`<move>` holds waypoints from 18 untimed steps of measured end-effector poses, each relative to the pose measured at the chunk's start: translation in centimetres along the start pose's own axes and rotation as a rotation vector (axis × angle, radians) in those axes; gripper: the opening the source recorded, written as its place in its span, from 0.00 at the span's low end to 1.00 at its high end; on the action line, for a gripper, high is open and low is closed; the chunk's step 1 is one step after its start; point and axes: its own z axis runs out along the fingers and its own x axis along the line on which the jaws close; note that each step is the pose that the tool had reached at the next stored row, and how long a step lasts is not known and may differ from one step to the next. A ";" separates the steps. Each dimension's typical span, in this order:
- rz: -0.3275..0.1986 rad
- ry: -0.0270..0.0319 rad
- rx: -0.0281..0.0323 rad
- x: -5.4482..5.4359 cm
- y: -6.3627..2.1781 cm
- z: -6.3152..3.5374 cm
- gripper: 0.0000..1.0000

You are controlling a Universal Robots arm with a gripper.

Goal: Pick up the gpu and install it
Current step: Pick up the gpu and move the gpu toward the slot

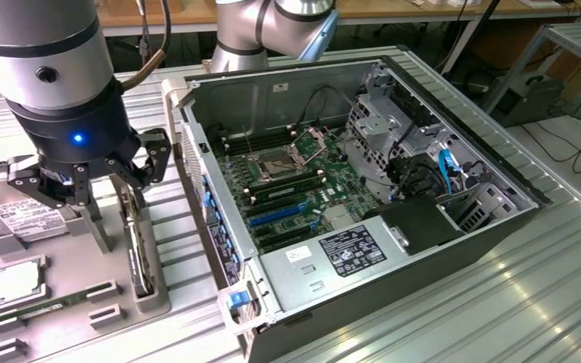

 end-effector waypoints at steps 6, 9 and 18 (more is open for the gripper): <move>0.003 -0.0002 0.0001 0.0 -0.03 0.44 0.54; 0.005 -0.0003 0.0002 0.0 -0.03 0.63 0.54; 0.006 -0.0002 0.0078 -0.1 -0.06 1.10 0.54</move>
